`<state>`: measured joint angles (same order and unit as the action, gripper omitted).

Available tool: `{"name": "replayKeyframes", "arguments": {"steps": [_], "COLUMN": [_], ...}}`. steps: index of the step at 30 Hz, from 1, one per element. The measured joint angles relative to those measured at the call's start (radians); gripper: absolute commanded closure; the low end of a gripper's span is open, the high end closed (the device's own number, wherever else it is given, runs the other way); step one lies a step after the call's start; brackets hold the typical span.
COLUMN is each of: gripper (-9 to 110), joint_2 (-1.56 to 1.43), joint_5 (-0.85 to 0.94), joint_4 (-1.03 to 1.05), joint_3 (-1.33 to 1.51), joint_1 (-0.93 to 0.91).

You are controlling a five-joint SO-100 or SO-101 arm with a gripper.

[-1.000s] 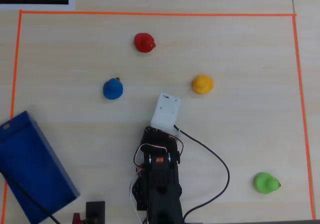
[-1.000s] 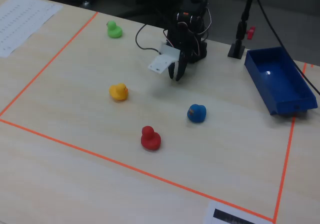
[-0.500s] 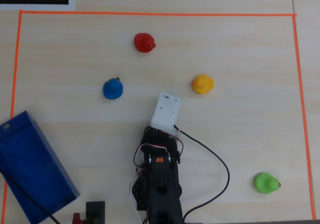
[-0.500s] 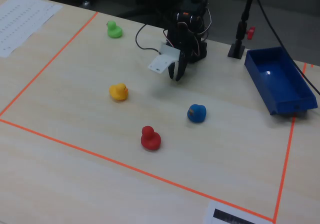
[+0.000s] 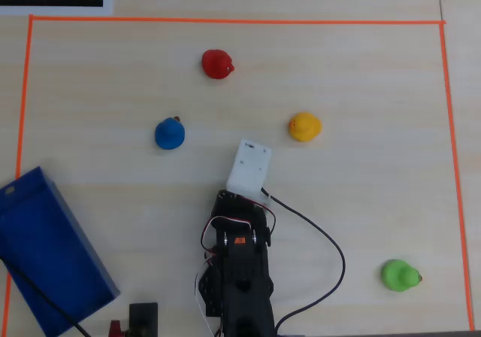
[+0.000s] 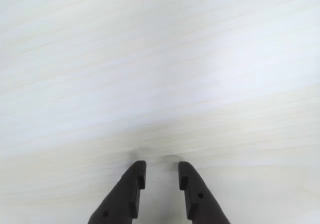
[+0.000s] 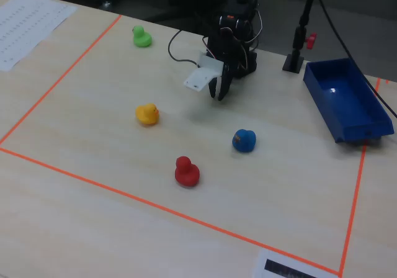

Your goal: Grasp blue duck and put it into box.

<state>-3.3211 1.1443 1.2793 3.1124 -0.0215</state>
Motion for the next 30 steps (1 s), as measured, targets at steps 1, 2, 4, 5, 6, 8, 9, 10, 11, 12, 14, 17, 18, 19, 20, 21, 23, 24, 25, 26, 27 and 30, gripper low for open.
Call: {"name": "replayKeyframes", "arguments": {"steps": [1, 2, 4, 5, 6, 8, 9, 10, 11, 12, 14, 17, 18, 19, 20, 21, 23, 24, 25, 26, 27, 30], "gripper": [95, 95, 95, 95, 95, 95, 95, 94, 92, 96, 101, 101, 101, 101, 98, 96, 84, 79, 75, 72, 70, 68], "joint_2": [0.000, 0.000, 0.000, 0.000, 0.000, 0.000, 0.000, 0.000, 0.000, 0.000, 0.000, 0.000, 0.000, 0.000, 0.000, 0.000, 0.023, 0.057, 0.110, 0.172, 0.242, 0.517], "joint_5": [0.000, 0.000, 0.000, 0.000, 0.000, 0.000, 0.000, 0.000, 0.000, 0.000, 0.014, 0.044, 0.044, 0.044, 0.044, 0.044, 0.037, 0.032, 0.031, 0.032, 0.037, 0.032], "joint_4": [0.000, 0.000, 0.000, 0.000, 0.000, 0.000, 0.000, 0.000, 0.000, 0.000, 0.000, 0.000, 0.000, 0.000, 0.000, 0.000, -0.009, -0.026, -0.051, -0.071, -0.077, -0.048], "joint_3": [0.000, 0.000, 0.000, 0.000, 0.000, 0.000, 0.000, 0.000, 0.000, 0.000, 0.000, 0.002, 0.002, 0.002, 0.002, 0.002, -0.005, -0.023, -0.054, -0.104, -0.167, -0.419], "joint_1": [0.000, 0.000, 0.000, 0.000, 0.000, 0.000, 0.000, 0.000, 0.000, 0.000, 0.000, 0.012, 0.015, 0.015, 0.015, 0.014, -0.005, -0.017, -0.029, -0.038, -0.043, -0.020]}}
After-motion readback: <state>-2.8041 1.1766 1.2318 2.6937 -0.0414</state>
